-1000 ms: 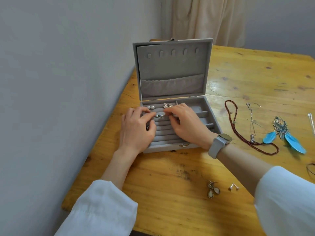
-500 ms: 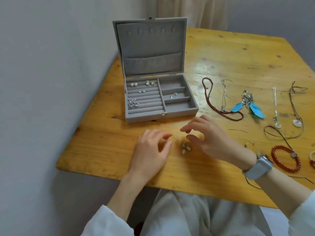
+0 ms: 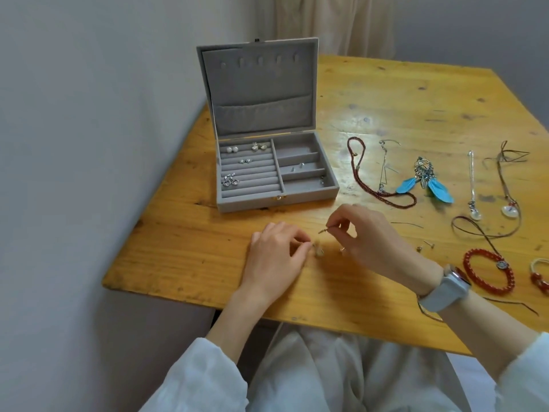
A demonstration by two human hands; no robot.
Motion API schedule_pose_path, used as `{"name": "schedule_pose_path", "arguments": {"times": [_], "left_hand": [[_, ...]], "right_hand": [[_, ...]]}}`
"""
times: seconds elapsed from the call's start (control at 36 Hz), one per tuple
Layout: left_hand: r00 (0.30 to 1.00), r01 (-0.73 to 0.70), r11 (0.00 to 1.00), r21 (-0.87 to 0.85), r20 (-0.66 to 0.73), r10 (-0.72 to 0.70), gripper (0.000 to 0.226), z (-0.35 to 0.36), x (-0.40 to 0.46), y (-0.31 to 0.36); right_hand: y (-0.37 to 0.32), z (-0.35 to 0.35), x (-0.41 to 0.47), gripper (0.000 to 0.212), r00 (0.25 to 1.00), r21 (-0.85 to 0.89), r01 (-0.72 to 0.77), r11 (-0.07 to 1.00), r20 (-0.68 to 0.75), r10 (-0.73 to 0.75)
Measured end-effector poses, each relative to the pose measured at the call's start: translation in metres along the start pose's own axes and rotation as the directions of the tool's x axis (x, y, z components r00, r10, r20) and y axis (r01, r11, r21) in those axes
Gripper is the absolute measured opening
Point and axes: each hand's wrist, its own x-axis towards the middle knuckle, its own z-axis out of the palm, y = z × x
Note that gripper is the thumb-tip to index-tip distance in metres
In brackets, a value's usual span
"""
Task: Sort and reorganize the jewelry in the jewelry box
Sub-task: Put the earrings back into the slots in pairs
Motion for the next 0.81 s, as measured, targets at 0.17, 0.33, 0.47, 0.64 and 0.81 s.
{"name": "schedule_pose_path", "arguments": {"times": [0.17,0.33,0.47,0.64,0.81], "left_hand": [[0.992,0.036,0.994,-0.101,-0.113,-0.048,0.005,-0.039,0.024,-0.008],[0.978,0.035,0.997,-0.070,0.207,-0.020,0.006,-0.074,0.043,-0.017],[0.930,-0.071,0.994,0.080,0.365,0.036,0.008,-0.080,0.056,-0.028],[0.956,-0.015,0.990,0.143,0.291,-0.027,0.011,-0.080,0.087,-0.043],[0.930,-0.009,0.991,0.135,0.366,-0.041,0.013,-0.080,0.110,-0.047]], "right_hand": [[-0.011,-0.013,0.025,0.010,0.988,0.019,0.064,0.998,-0.142,-0.061],[-0.028,-0.022,0.049,0.015,0.978,0.050,0.101,0.994,0.178,-0.108],[-0.029,-0.011,0.065,0.012,0.921,0.051,0.042,0.998,0.384,-0.058],[-0.027,0.002,0.093,0.012,0.951,0.086,-0.015,0.996,0.310,-0.013],[-0.025,0.006,0.121,0.009,0.958,0.188,-0.097,0.977,0.284,0.041]]}}
